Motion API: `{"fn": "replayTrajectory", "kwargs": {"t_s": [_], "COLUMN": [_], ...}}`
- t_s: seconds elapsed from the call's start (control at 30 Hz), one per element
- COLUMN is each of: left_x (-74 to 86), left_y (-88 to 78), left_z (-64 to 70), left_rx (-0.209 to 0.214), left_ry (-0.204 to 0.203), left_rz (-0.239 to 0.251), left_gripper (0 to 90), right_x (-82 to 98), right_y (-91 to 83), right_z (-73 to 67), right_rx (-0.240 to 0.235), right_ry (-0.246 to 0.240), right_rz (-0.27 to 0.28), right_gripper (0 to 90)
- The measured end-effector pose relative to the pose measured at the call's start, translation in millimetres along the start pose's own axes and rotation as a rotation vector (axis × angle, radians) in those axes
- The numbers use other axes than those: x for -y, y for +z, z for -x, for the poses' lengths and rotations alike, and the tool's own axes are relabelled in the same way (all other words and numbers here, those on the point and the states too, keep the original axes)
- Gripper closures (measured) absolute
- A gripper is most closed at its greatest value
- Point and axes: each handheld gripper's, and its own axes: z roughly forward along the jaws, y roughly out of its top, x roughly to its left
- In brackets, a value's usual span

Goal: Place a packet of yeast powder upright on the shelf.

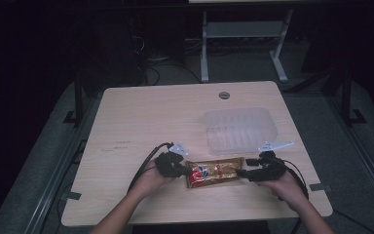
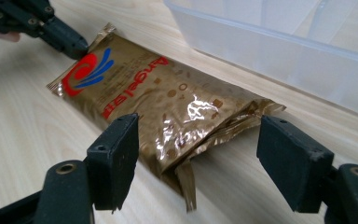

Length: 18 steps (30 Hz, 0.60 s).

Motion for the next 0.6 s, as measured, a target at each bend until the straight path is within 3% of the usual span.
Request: {"fn": "replayTrajectory", "kwargs": {"t_s": [0.27, 0.43, 0.5, 0.57, 0.6], "left_x": [0.1, 0.3, 0.1, 0.1, 0.1], "left_y": [2.6, 3.6, 4.2, 4.3, 4.6], "left_z": [-0.5, -0.6, -0.2, -0.3, 0.0], "left_rx": [0.004, 0.008, 0.009, 0.01, 0.011], "left_ry": [0.0, -0.01, -0.017, -0.018, -0.019], "left_rz": [-0.008, -0.006, -0.005, -0.004, -0.002], "left_gripper": [89.9, 89.9, 89.9, 89.9, 89.9], "right_x": [-0.3, 0.1, 1.8, 2.3, 1.6], "right_y": [13.2, 17.8, 21.4, 22.7, 23.0], "right_z": [4.8, 6.1, 7.0, 7.6, 5.8], "right_rx": [-0.007, -0.008, -0.026, -0.028, -0.034], "right_ry": [0.057, 0.067, 0.081, 0.063, 0.047], "right_rz": [-0.041, -0.053, -0.061, -0.054, -0.055], "right_gripper": [29.5, 32.5, 39.5, 41.6, 49.0]}}
